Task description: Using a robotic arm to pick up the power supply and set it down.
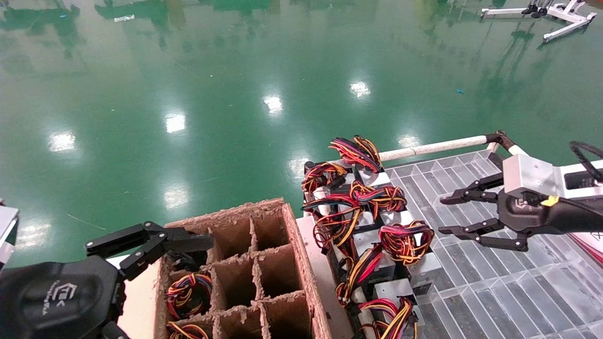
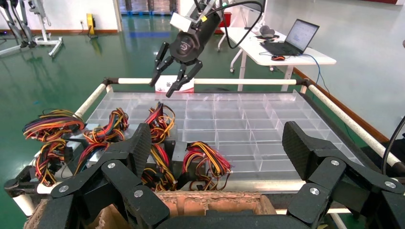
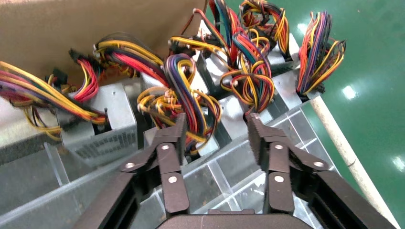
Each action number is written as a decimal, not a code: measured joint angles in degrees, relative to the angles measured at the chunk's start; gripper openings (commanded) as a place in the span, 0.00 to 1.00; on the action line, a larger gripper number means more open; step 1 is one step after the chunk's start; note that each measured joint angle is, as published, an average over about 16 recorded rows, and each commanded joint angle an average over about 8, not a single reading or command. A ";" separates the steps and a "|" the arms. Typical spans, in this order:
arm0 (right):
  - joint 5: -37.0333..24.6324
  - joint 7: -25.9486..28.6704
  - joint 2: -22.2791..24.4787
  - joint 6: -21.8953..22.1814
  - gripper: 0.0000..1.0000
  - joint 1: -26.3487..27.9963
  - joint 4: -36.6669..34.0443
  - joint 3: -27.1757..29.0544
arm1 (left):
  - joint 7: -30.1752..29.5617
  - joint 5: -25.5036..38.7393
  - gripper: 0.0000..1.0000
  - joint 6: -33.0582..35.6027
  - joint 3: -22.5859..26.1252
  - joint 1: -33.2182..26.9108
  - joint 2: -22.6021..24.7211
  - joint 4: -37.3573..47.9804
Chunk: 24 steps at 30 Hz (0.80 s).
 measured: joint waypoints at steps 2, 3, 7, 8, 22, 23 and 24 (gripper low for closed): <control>0.39 0.88 0.27 0.09 1.00 -1.18 1.45 1.21 | 0.00 0.00 1.00 0.00 0.00 0.00 0.00 0.00; 0.61 1.37 0.42 0.15 1.00 -1.85 2.27 1.89 | 0.00 0.00 1.00 0.00 0.00 0.00 0.00 0.00; 1.66 3.74 1.14 0.40 1.00 -5.05 6.20 5.15 | 0.00 0.00 1.00 0.00 0.00 0.00 0.00 0.00; 1.95 4.41 1.34 0.47 1.00 -5.94 7.31 6.06 | 0.00 0.00 1.00 0.00 0.00 0.00 0.00 0.01; 6.11 13.81 4.19 1.47 1.00 -18.61 22.89 18.98 | 0.01 -0.01 1.00 0.00 0.01 -0.01 0.00 0.01; 6.40 14.47 4.39 1.54 1.00 -19.51 23.99 19.90 | 0.01 -0.01 1.00 0.00 0.01 -0.01 0.00 0.01; 6.70 15.14 4.59 1.61 1.00 -20.41 25.10 20.82 | 0.01 -0.01 1.00 0.00 0.01 -0.01 0.00 0.01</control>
